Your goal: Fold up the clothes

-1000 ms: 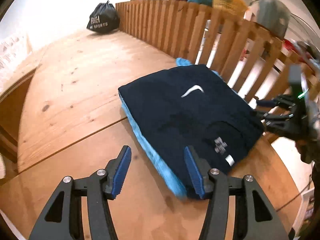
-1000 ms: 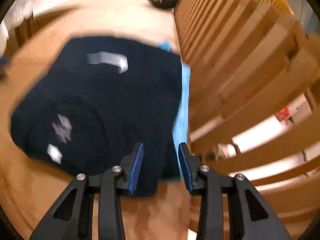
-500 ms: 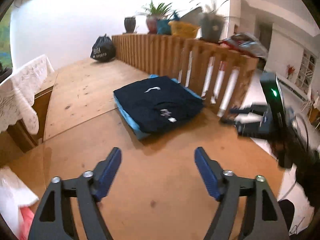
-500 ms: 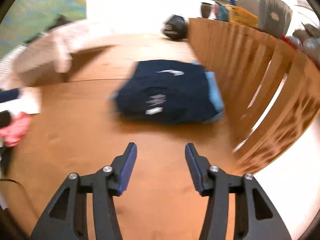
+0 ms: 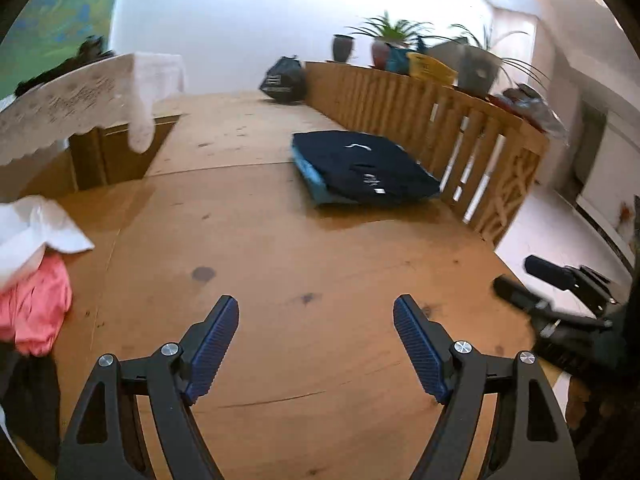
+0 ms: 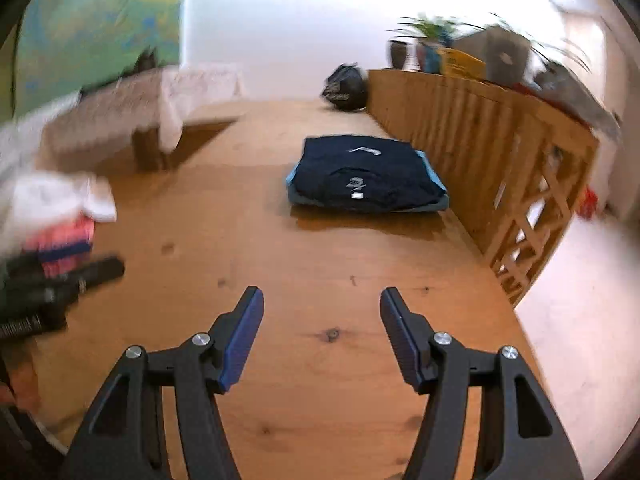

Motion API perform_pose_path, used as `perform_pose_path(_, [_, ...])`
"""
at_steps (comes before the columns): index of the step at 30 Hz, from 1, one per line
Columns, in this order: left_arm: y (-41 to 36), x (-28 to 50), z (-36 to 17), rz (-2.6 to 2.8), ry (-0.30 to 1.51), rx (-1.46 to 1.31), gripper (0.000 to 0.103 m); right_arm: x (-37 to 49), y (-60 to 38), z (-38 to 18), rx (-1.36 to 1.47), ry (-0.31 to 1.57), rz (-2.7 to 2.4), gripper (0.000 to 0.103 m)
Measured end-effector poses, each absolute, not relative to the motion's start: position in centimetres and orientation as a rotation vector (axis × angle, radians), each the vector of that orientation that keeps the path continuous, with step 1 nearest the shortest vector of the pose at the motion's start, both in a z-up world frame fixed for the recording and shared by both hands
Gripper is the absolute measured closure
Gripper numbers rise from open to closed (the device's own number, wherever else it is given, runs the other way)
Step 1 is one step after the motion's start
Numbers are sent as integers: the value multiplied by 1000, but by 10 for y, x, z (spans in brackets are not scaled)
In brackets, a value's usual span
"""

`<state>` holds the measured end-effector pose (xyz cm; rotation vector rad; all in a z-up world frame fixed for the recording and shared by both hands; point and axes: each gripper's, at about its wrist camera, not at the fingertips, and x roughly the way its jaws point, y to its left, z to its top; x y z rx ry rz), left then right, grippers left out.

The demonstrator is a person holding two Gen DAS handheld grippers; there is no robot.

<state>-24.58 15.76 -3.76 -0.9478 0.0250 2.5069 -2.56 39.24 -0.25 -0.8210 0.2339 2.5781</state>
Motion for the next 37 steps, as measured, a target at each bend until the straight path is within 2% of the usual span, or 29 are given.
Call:
perform_pose_path(3, [162,-239,-44,2571,97,-945,25,-25,402,-11,-796,315,2571,43])
perform_pose_path(5, [168,-234,-48,2582,138,-927,25,-32,403,-20,-807,263,2537,35])
perform_pose_path(8, [177,-235,-57,2566,150,-940,25,-47,406,-42,-861,233,2498,35])
perform_pose_path(12, [194,-249,-77,2564,196,-1009,25,-58,415,-64,-953,289,2499,35])
perform_pose_path(16, [209,-256,-91,2569,256,-1031,25,-56,422,-69,-947,224,2477,35])
perform_pose_path(22, [220,-248,-89,2520,243,-999,25,-47,435,-66,-918,268,2479,35])
perform_pose_path(37, [221,-240,-81,2542,239,-948,24,-42,438,-66,-931,228,2486,35])
